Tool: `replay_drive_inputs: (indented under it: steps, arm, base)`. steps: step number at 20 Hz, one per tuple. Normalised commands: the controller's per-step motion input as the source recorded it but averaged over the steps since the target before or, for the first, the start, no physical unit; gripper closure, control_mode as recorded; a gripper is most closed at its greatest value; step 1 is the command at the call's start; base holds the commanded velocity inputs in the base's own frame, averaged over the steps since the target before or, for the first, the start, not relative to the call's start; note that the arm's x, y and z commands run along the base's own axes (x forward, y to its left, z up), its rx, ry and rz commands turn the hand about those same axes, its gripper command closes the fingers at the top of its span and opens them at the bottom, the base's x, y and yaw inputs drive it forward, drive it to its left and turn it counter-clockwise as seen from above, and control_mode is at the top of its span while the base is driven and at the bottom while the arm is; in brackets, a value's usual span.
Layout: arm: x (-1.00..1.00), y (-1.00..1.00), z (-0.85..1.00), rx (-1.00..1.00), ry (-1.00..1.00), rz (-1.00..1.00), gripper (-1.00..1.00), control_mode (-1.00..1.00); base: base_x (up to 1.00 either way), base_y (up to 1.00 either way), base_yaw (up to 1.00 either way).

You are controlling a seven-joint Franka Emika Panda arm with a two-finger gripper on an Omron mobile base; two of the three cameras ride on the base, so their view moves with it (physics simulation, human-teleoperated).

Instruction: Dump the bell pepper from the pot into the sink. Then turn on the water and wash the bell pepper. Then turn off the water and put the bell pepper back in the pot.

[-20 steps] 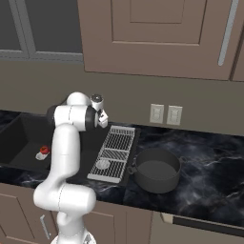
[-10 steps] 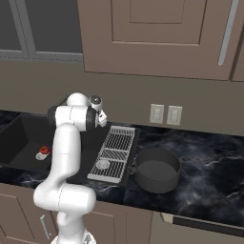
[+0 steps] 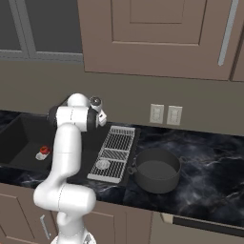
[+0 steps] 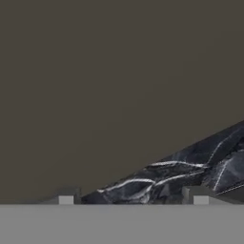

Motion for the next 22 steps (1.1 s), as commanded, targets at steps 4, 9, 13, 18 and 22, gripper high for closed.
replay_drive_inputs:
  steps: [4, 9, 13, 18, 22]
  arm:
    - [-0.27, -0.04, 0.41, 0.0, 0.0, -0.01, -1.0, -1.0]
    - [-0.88, -0.19, 0.62, 0.0, 0.0, -0.03, -1.0, -1.0]
    - [-1.0, -0.19, 0.61, -0.03, 0.0, -0.03, -1.0, -1.0]
    - [-1.0, -0.14, 0.46, -0.03, 0.0, -0.02, -1.0, -1.0]
    - [-1.0, -0.09, 0.53, 0.0, 0.0, 0.0, -1.0, -1.0]
  base:
    - [0.0, 0.0, 0.0]
    - [0.0, 0.0, 0.0]
    - [0.0, 0.0, 0.0]
    - [0.0, 0.0, 0.0]
    - [0.0, 0.0, 0.0]
